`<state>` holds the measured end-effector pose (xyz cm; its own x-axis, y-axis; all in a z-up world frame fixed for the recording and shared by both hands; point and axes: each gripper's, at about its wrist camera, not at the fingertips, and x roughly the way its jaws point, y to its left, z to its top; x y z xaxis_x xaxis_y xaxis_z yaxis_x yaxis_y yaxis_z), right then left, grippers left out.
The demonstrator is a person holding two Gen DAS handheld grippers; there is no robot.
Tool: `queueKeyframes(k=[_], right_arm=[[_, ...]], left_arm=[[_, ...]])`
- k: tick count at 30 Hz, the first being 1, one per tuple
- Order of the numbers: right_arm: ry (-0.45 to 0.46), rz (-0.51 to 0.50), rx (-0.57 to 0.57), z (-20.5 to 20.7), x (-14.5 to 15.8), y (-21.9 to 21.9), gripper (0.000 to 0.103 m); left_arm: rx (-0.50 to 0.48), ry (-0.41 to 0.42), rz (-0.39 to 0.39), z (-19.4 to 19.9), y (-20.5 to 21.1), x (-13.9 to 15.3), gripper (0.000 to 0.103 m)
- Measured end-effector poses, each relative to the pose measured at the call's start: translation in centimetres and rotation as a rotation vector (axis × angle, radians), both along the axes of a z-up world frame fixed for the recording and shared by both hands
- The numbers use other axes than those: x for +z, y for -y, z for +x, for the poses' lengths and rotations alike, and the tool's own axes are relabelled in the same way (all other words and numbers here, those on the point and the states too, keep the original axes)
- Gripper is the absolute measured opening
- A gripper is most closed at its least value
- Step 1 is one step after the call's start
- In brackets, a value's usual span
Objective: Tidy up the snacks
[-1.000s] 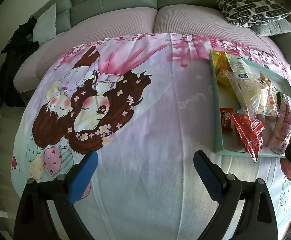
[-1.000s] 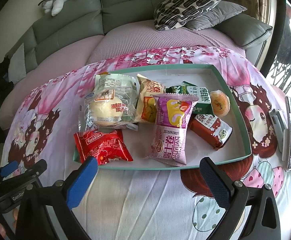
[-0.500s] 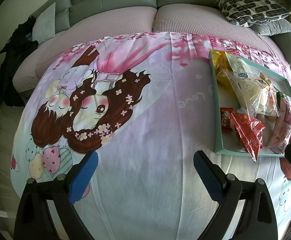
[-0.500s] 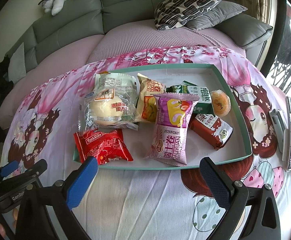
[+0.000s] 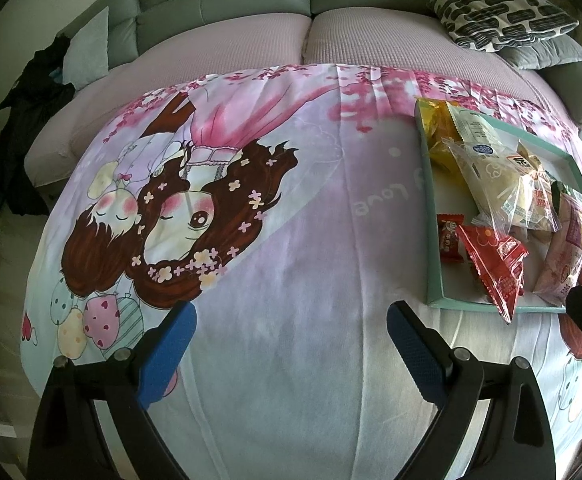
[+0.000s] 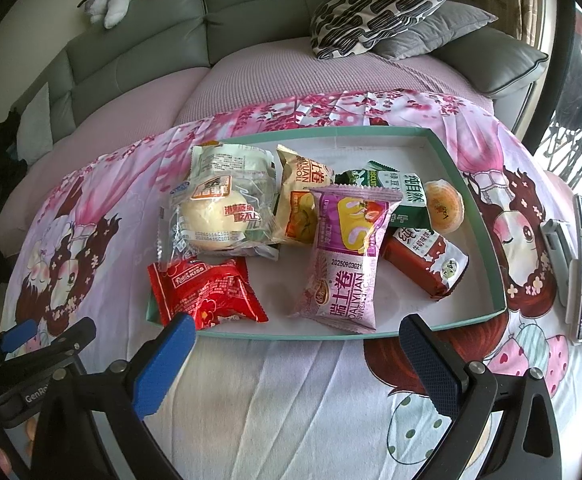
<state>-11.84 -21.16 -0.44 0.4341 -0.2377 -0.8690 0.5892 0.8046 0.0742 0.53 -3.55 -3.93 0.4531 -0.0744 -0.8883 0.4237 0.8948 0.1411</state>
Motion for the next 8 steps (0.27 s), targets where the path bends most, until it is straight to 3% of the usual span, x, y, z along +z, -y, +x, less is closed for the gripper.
queueKeyframes(k=[8], right_arm=[[-0.001, 0.000, 0.002, 0.00, -0.04, -0.06, 0.103]], left_arm=[[-0.003, 0.016, -0.022, -0.09, -0.17, 0.50, 0.096]])
